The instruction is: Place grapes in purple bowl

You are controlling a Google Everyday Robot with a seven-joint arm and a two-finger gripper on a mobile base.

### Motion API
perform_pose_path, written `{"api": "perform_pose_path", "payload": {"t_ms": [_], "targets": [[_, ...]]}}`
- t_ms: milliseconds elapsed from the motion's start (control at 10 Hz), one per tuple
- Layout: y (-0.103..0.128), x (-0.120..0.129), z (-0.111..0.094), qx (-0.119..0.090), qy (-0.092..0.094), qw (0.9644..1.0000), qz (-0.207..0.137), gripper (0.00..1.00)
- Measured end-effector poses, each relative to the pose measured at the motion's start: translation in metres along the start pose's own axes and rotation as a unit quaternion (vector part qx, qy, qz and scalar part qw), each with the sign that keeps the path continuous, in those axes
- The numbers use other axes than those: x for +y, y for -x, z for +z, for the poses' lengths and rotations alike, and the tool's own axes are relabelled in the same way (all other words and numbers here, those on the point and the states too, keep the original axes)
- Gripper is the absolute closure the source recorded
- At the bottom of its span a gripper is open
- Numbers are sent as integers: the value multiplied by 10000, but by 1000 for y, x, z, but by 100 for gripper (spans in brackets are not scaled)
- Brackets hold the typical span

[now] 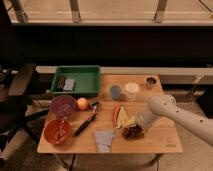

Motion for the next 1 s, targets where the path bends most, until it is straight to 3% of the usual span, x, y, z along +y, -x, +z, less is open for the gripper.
{"api": "perform_pose_path", "payload": {"t_ms": [500, 700, 1000], "targets": [[-2, 1, -5, -27, -14, 10000, -4, 96], [-5, 13, -28, -194, 50, 9998, -80, 100], [-17, 52, -80, -427, 319, 9979, -368, 100]]}}
